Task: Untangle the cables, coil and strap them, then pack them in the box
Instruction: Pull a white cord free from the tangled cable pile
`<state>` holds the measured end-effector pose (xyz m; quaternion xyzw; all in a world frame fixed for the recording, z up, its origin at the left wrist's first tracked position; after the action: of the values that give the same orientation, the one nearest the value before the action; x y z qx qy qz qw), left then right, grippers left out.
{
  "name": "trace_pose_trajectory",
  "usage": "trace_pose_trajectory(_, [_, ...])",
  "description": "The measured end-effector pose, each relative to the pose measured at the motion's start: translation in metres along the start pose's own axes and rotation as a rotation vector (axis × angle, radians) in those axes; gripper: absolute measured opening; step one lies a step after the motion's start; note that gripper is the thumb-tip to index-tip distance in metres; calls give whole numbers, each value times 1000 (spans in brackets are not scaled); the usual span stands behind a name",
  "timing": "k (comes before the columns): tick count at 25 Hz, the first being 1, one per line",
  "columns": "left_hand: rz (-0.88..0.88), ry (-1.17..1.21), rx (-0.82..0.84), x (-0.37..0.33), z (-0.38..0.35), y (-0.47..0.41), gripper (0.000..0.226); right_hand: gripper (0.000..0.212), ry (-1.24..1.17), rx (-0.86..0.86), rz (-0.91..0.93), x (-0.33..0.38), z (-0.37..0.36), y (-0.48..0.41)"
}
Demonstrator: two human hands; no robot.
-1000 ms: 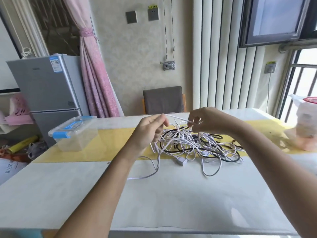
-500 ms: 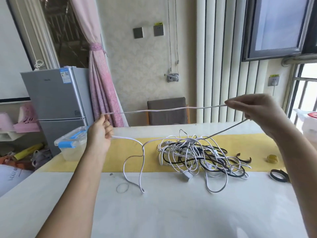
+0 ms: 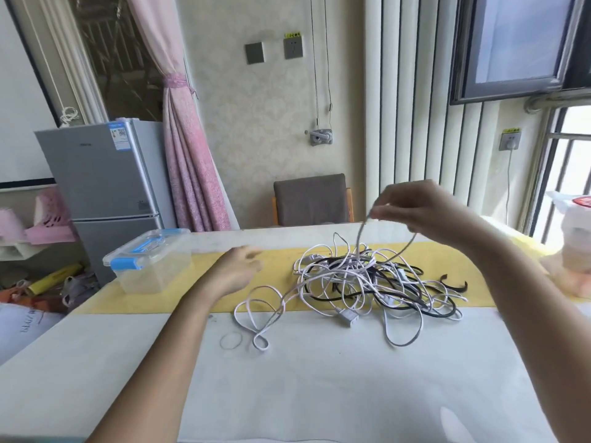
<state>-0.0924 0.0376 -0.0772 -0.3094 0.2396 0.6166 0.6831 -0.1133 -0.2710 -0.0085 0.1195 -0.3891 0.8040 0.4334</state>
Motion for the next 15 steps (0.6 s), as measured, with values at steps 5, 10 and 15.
trace_pose_trajectory(5, [-463, 499, 278, -93, -28, 36, 16, 14, 143, 33, 164, 46, -21, -13])
trace_pose_trajectory(10, [-547, 812, 39, -107, -3, 41, 28, 24, 107, -3, -23, 11, -24, -15])
trace_pose_trajectory(15, [-547, 1193, -179, -104, 50, 37, 28, 31, 20, -215, -311, -60, -45, -10])
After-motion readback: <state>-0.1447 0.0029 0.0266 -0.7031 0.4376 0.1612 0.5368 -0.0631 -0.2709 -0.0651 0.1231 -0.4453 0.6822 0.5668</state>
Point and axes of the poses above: each hand's wrist, its own y-axis away from the middle knuckle, its own z-axis out of the back of the hand, x = y × z, the point moved 1 cm from there along -y, towards the middle knuckle, and after that the axes turned 7 degrees about y, right-handed, at the moved point
